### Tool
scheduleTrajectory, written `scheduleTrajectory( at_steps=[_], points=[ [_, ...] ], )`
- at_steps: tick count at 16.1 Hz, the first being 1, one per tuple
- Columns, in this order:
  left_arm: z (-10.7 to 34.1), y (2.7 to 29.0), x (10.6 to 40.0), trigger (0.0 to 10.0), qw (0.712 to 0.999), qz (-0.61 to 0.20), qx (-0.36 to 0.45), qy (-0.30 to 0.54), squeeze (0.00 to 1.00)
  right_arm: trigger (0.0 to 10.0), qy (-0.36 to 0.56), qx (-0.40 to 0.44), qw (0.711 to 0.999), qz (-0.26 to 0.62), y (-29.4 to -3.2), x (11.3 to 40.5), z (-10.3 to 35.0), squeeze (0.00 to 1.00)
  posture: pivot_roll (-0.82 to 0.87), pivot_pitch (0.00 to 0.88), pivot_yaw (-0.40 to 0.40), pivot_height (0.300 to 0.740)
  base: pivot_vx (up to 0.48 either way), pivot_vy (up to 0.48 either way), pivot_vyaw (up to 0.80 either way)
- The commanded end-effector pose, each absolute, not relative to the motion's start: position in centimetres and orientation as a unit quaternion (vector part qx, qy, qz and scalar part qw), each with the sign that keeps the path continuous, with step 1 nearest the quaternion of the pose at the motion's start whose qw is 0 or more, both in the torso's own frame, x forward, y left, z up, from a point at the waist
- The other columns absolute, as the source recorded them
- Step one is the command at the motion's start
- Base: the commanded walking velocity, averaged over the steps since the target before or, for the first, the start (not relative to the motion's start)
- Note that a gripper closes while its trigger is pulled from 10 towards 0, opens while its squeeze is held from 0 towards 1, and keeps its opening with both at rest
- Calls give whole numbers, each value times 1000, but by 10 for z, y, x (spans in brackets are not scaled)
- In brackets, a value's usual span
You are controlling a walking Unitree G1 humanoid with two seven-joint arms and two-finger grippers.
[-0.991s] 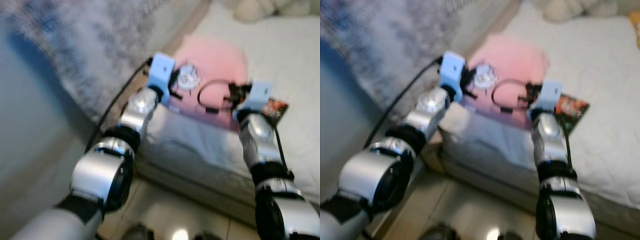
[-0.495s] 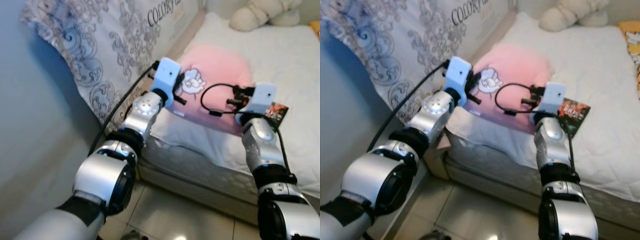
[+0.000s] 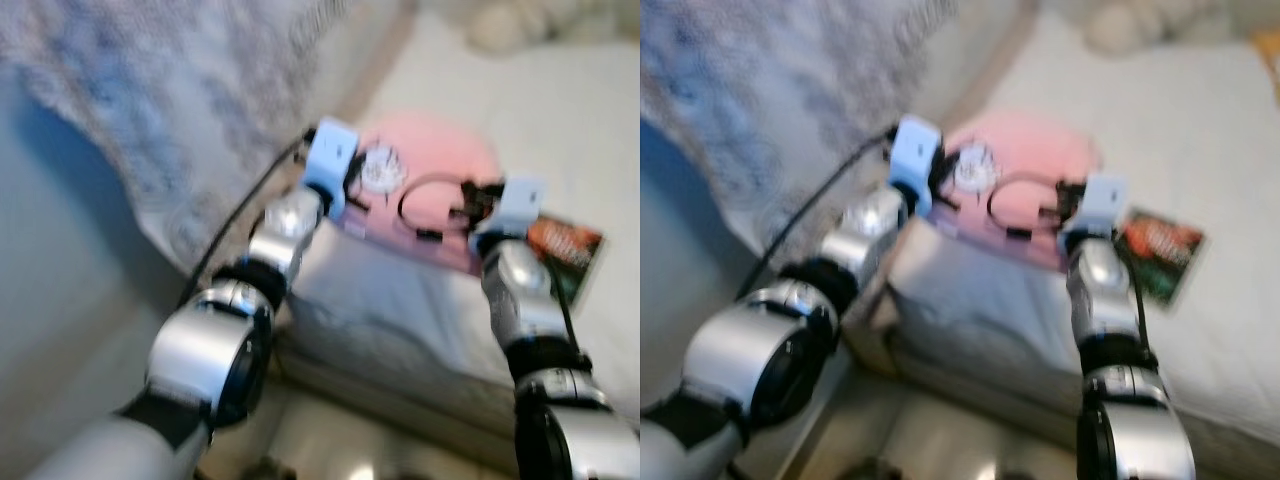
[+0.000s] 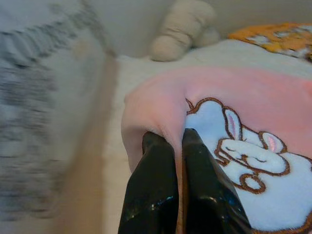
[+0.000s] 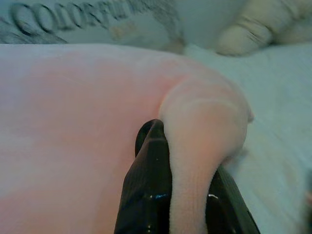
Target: Clean up the room
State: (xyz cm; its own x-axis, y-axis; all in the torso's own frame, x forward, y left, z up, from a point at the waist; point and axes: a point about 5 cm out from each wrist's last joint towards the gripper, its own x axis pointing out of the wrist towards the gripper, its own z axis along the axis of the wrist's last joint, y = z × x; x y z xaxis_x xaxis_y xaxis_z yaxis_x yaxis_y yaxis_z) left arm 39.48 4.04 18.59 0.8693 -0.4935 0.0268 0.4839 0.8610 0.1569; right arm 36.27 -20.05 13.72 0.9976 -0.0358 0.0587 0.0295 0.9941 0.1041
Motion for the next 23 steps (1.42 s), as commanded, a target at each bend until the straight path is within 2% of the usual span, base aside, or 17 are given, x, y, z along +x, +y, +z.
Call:
scheduleTrajectory(
  at_steps=[1, 6, 10, 11, 12, 13, 14, 17, 19, 23],
  points=[
    [199, 69, 405, 10000, 976, -201, 68, -50, 0, 10000, -31, 53, 997, -38, -207, 361, 137, 0, -36, 0, 57, 740, 472, 0, 431],
    [199, 63, 404, 10000, 975, -205, 67, -44, 0, 10000, -9, 45, 998, -47, -215, 357, 129, 0, -32, 0, 57, 740, 474, 0, 258],
    [204, 42, 404, 10000, 978, -196, 61, -32, 0, 10000, 13, -29, 998, -59, -235, 374, 144, 0, -48, 0, 33, 740, 360, 0, 0],
    [203, 38, 403, 10000, 980, -186, 62, -25, 0, 10000, 28, -32, 997, -63, -236, 378, 145, 0, -54, 8, 32, 740, 0, 0, 0],
    [200, 34, 402, 10000, 980, -184, 76, -19, 0, 10000, 49, -36, 996, -66, -236, 378, 139, 0, -68, 69, 23, 740, 0, 0, 0],
    [194, 32, 400, 10000, 979, -184, 83, -11, 0, 10000, 69, -31, 995, -65, -234, 377, 132, 0, -77, 97, 22, 740, 0, 0, 0],
    [177, 32, 395, 10000, 979, -182, 92, 15, 0, 10000, 103, -24, 992, -66, -230, 371, 114, 0, -104, 161, 6, 740, 0, 0, 0],
    [132, 41, 382, 10000, 978, -168, 90, 85, 0, 10000, 160, -42, 984, -64, -216, 355, 76, 0, -172, 243, -23, 740, 0, 0, 0],
    [125, 32, 376, 10000, 974, -188, 91, 90, 0, 10000, 169, -32, 983, -70, -210, 349, 66, 0, -179, 255, -32, 740, 0, 0, 0],
    [148, 40, 388, 10000, 972, -186, 139, 48, 0, 10000, 157, -7, 986, -61, -196, 354, 69, 0, -178, 249, -27, 740, 0, 0, 0]
  ],
)
